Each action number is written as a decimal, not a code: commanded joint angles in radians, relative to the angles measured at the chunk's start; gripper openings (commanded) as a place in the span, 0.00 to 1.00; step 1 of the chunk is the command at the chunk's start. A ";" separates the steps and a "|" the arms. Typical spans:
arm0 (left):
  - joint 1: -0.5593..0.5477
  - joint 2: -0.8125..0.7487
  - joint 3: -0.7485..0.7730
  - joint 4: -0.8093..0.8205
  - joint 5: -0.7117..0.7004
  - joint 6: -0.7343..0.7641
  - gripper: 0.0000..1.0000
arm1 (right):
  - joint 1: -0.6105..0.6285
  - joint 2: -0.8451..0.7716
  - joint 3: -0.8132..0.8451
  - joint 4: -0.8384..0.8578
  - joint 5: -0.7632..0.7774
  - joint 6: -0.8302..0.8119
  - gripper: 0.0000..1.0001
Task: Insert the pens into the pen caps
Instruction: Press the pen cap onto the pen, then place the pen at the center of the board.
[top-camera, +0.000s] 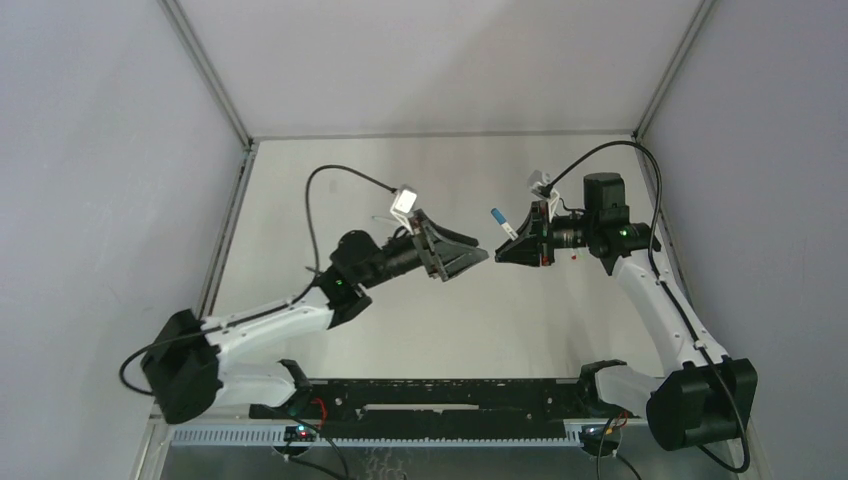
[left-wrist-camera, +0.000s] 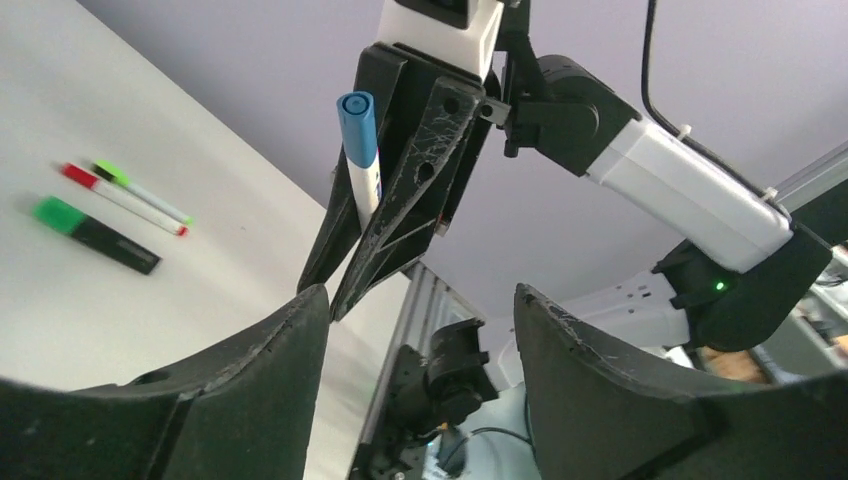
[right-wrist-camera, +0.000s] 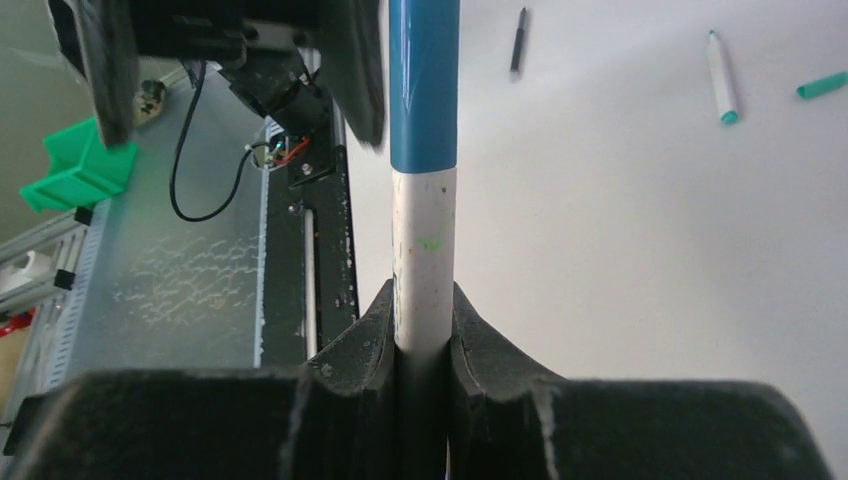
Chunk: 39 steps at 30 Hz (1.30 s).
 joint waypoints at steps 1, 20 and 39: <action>0.022 -0.143 -0.073 -0.101 -0.011 0.221 0.73 | -0.022 0.001 0.018 -0.013 0.000 -0.095 0.00; 0.099 -0.351 -0.394 -0.316 -0.825 0.539 0.97 | 0.013 0.379 0.021 0.141 0.919 0.156 0.03; 0.133 -0.332 -0.457 -0.254 -0.857 0.474 0.98 | 0.010 0.616 0.113 0.059 1.064 0.137 0.26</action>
